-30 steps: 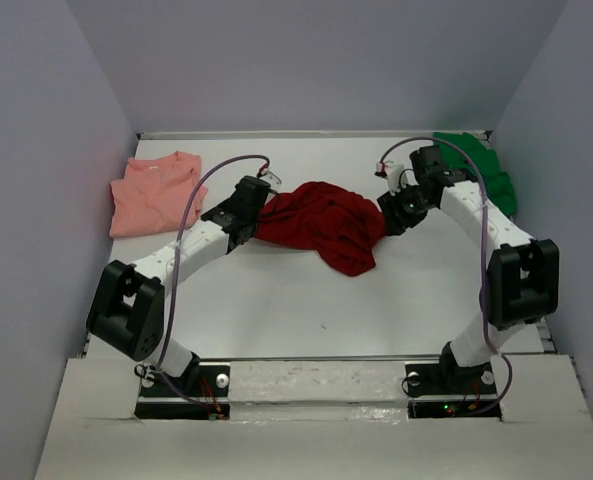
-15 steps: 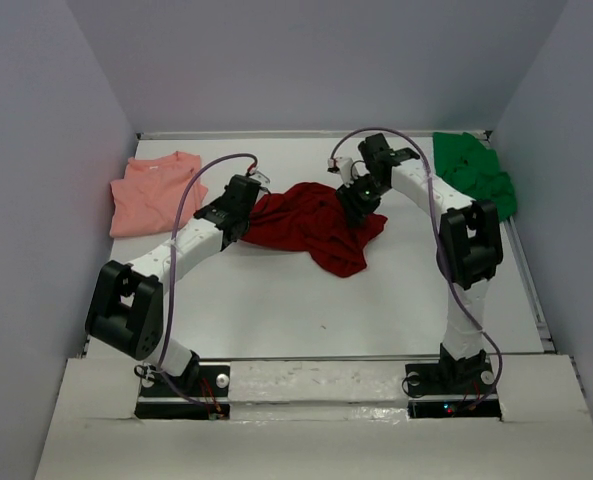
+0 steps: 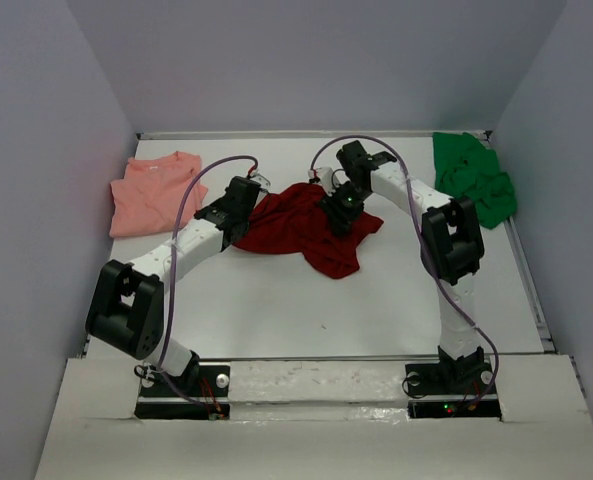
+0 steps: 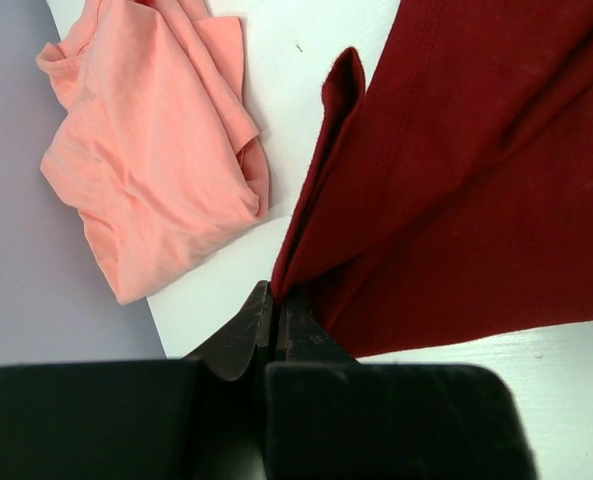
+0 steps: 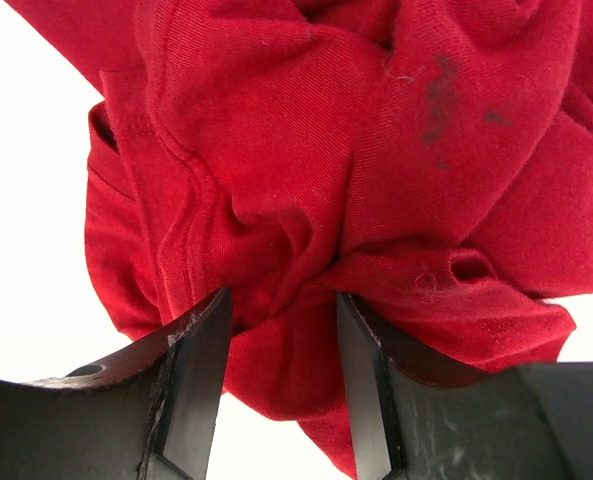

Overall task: Fold and stack the t-shirts
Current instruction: Flatten the tshirt out

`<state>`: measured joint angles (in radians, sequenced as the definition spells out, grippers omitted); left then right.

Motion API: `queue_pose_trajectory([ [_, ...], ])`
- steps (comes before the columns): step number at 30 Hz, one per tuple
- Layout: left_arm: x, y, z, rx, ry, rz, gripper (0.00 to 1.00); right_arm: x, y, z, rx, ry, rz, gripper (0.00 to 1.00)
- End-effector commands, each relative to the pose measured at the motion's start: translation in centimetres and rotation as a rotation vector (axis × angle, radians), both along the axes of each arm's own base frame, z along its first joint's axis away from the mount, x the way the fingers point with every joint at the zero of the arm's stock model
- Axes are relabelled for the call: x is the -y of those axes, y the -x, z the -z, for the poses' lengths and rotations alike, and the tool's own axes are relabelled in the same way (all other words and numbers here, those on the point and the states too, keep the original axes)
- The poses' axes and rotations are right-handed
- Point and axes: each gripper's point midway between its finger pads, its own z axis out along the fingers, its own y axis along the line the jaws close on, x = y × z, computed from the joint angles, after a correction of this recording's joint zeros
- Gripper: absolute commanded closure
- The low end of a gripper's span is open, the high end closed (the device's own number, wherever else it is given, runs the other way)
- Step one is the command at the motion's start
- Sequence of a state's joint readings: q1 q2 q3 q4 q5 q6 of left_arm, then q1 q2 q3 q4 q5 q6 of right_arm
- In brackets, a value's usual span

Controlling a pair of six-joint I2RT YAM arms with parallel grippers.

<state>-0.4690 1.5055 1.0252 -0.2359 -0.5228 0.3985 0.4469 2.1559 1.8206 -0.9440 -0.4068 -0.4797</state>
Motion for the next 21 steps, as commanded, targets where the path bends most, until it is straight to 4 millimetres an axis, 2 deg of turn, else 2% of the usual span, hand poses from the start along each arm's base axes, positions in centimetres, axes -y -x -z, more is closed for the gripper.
queue_pose_trajectory([
  [1,0.0,-0.5,-0.6,0.015,0.013,-0.008,1.00,-0.3,-1.0,-4.7,0.119,-0.022,-0.011,0.48],
  [4,0.1,-0.6,-0.6,0.017,0.020,-0.004,1.00,-0.7,-1.3,-6.9,0.179,-0.040,-0.013,0.47],
  [5,0.2,-0.7,-0.6,0.016,0.018,-0.003,1.00,-0.8,-1.2,-8.3,0.218,-0.043,-0.015,0.47],
  [8,0.2,-0.7,-0.8,0.020,0.022,-0.005,1.00,-1.2,-0.9,-10.2,0.269,-0.049,-0.028,0.47],
  [10,0.2,-0.7,-0.8,0.021,0.023,-0.005,1.00,-1.7,-0.3,-10.7,0.264,-0.061,-0.045,0.47],
  [14,0.1,-0.7,-0.9,0.022,0.023,-0.007,1.00,-2.1,1.0,-9.5,0.218,-0.035,-0.083,0.46],
  [16,0.1,-0.6,-0.8,0.019,0.023,-0.008,1.00,-2.8,1.9,-8.0,0.180,-0.011,-0.113,0.46],
  [21,0.0,-0.5,-0.7,0.017,0.023,-0.007,1.00,-3.4,2.4,-5.9,0.145,0.015,-0.132,0.46],
])
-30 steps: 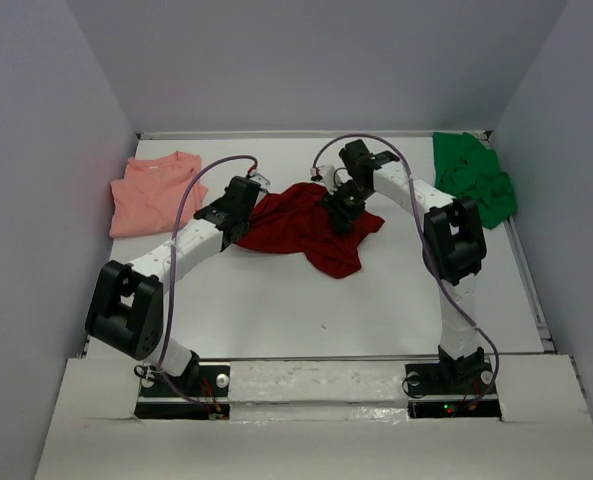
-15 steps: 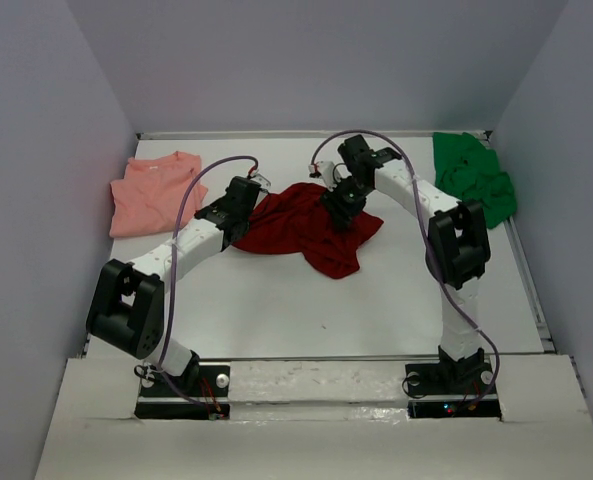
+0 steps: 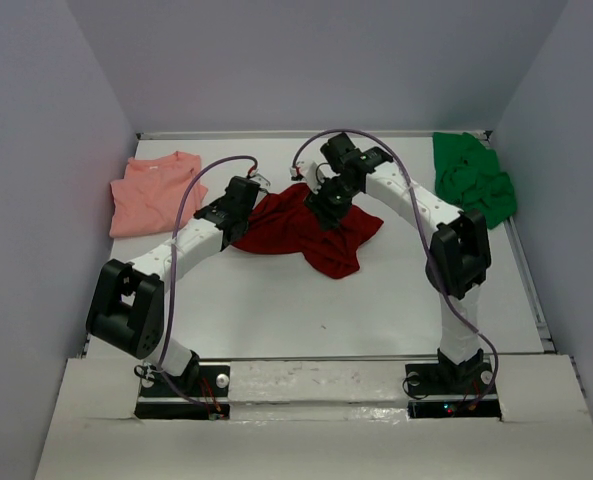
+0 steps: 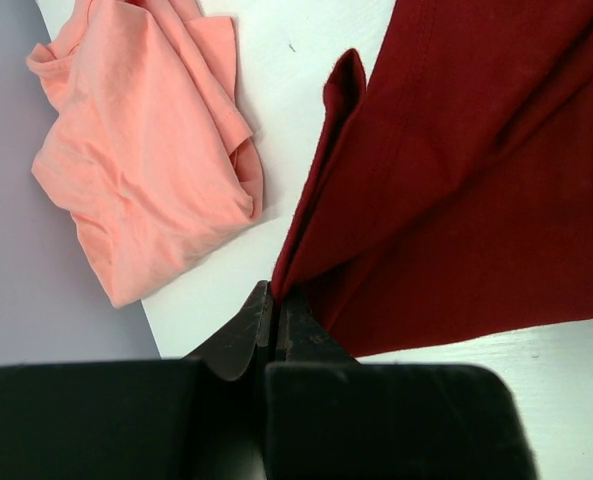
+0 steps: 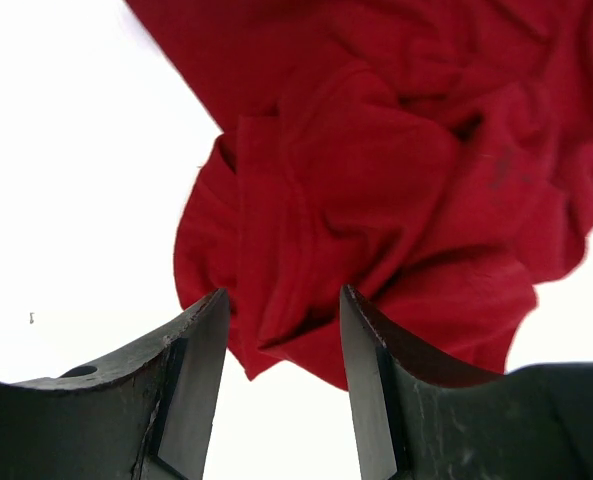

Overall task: Fold and stack the t-shirts
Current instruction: Flatten the tshirt out

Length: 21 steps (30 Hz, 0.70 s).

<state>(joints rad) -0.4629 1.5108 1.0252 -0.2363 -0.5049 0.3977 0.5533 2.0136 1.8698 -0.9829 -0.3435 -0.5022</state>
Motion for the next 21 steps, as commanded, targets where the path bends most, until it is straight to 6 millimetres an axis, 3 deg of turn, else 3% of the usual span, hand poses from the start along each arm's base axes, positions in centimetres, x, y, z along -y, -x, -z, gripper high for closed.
queue_pose_trajectory([
  [1,0.0,-0.4,-0.9,0.026,0.012,-0.012,1.00,-0.1,0.6,1.5,-0.025,0.041,-0.023,0.46],
  [8,-0.2,-0.3,-0.8,0.027,0.013,-0.012,1.00,0.2,0.0,2.6,-0.020,0.072,-0.025,0.46],
  [16,-0.2,-0.1,-0.8,0.025,0.019,-0.011,1.00,1.4,-0.2,6.2,-0.028,0.155,-0.017,0.47],
  [21,-0.3,0.0,-0.8,0.024,0.020,-0.010,1.00,1.6,-0.3,7.0,-0.034,0.169,-0.011,0.47],
])
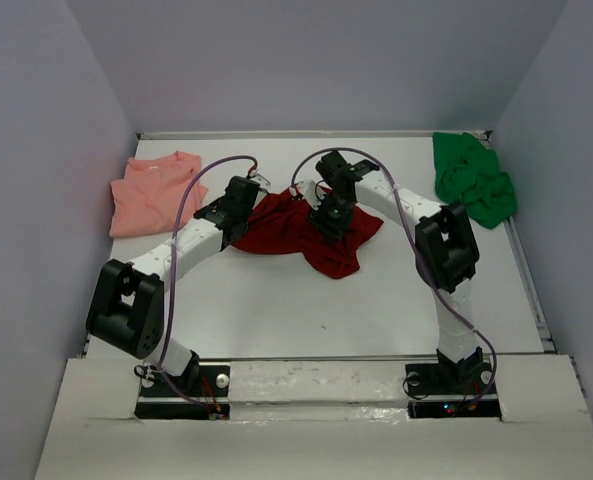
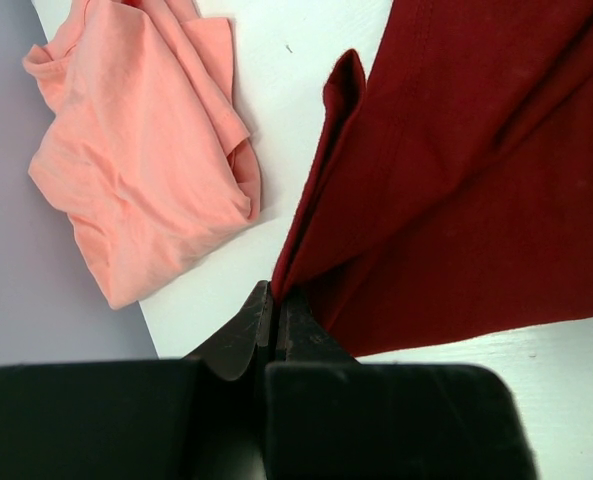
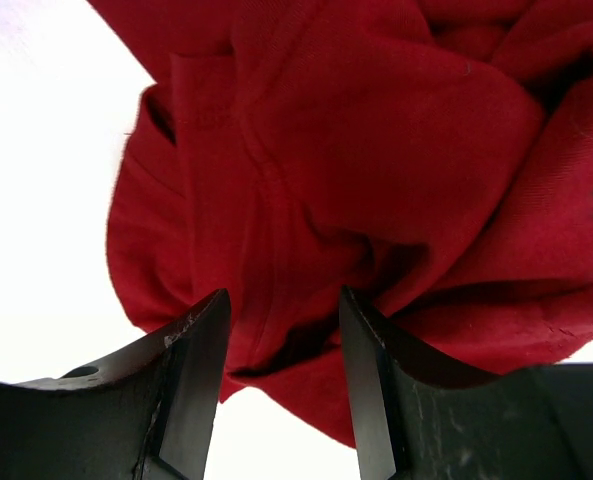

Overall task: Fold and stack the t-shirts
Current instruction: Flatten the tshirt out

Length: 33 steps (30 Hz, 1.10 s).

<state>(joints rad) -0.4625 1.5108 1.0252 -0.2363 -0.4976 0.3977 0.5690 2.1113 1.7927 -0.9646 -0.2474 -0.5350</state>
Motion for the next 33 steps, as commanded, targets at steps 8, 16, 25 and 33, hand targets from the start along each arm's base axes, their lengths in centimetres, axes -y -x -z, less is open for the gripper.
queue_pose_trajectory([
  [8,-0.4,0.2,-0.7,0.025,0.017,-0.012,1.00,0.2,-1.3,1.1,0.041,0.030,0.009,0.64],
  [16,-0.6,0.2,-0.8,0.028,0.018,-0.014,1.00,0.9,-2.3,0.4,0.095,0.068,0.039,1.00],
  [25,-1.6,0.2,-1.5,0.066,-0.024,-0.050,1.00,4.7,-4.8,-5.4,0.348,0.155,0.147,1.00],
  [33,-2.8,0.4,-2.5,0.110,-0.069,-0.085,1.00,11.7,-7.9,-9.1,0.496,0.273,0.326,1.00],
])
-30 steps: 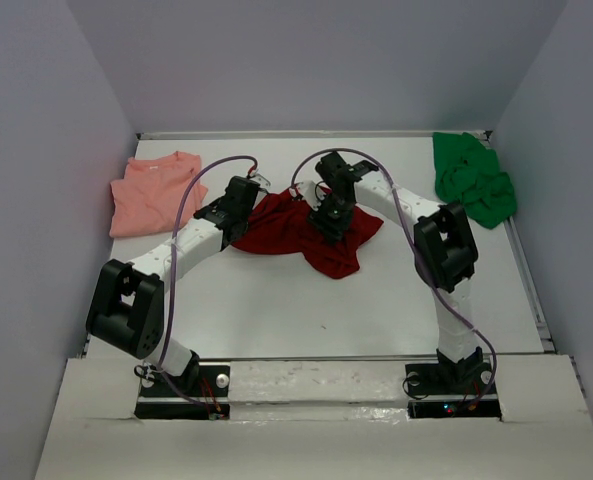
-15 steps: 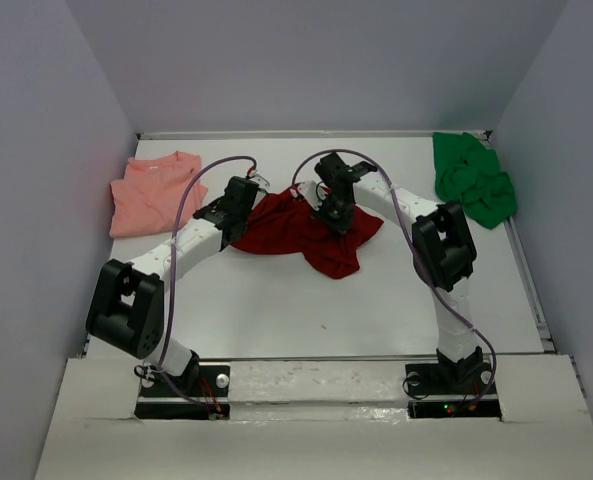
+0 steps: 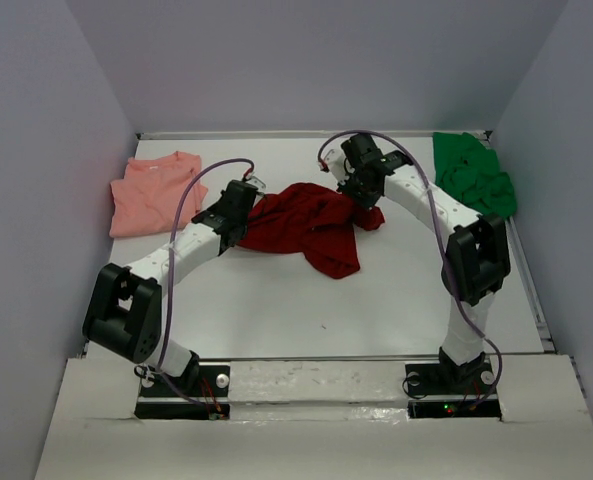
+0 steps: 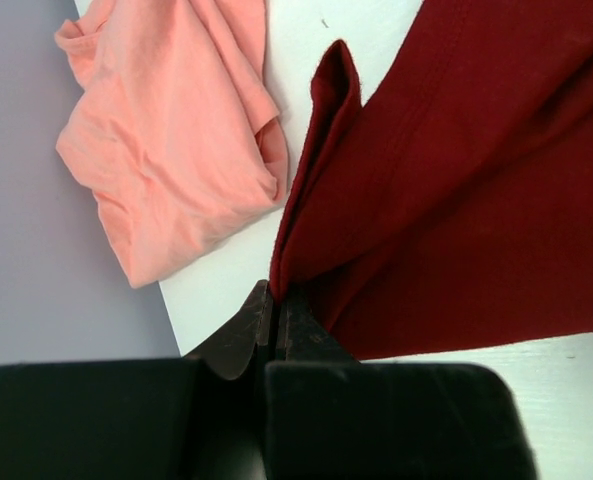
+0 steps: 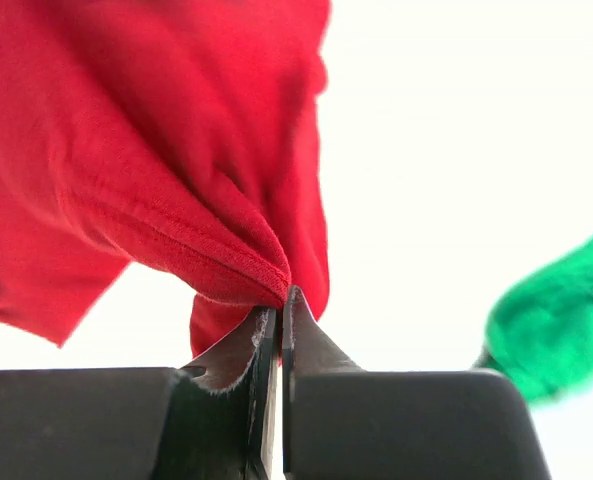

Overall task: Fold and stack the t-shirts
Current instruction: Flatten the tshirt out

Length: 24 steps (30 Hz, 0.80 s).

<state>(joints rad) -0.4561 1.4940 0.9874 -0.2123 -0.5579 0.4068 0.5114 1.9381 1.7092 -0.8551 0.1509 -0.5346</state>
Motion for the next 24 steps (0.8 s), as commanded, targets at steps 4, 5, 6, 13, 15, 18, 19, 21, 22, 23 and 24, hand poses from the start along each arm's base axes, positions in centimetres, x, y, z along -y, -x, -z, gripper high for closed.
queue_pose_trajectory([
  [4,-1.8,0.2,-2.9,0.110,-0.038,-0.050,1.00,5.6,-3.1,-3.8,0.172,0.071,0.155,1.00],
  [5,-2.0,0.3,-3.1,0.115,-0.043,-0.056,1.00,6.5,-3.3,-3.8,0.181,0.094,0.173,1.00],
  [6,-2.0,0.4,-3.1,0.117,-0.047,-0.055,1.00,6.6,-3.7,-3.9,0.202,0.099,0.180,1.00],
  [13,-2.8,0.9,-3.2,0.129,-0.070,-0.069,1.00,10.4,-6.4,-3.5,0.312,0.231,0.280,1.00],
  [15,-3.1,1.2,-3.0,0.124,-0.084,-0.072,1.00,11.3,-7.5,-3.5,0.350,0.252,0.312,1.00],
  [18,-3.4,1.6,-3.0,0.126,-0.096,-0.075,1.00,13.4,-8.9,-3.9,0.398,0.288,0.368,1.00],
  [19,-3.5,1.7,-3.0,0.127,-0.100,-0.074,1.00,13.5,-9.3,-4.1,0.409,0.294,0.371,1.00],
  [21,-3.8,1.8,-3.2,0.129,-0.107,-0.076,1.00,15.0,-10.0,-4.2,0.420,0.316,0.403,1.00],
  [22,-3.8,1.8,-3.3,0.134,-0.105,-0.075,1.00,15.9,-10.5,-4.7,0.436,0.319,0.423,1.00],
  [23,-3.9,1.8,-3.4,0.136,-0.106,-0.077,1.00,15.9,-10.7,-4.9,0.441,0.321,0.423,1.00],
  [24,-4.0,1.8,-3.5,0.135,-0.109,-0.076,1.00,16.6,-11.0,-4.9,0.446,0.324,0.436,1.00],
])
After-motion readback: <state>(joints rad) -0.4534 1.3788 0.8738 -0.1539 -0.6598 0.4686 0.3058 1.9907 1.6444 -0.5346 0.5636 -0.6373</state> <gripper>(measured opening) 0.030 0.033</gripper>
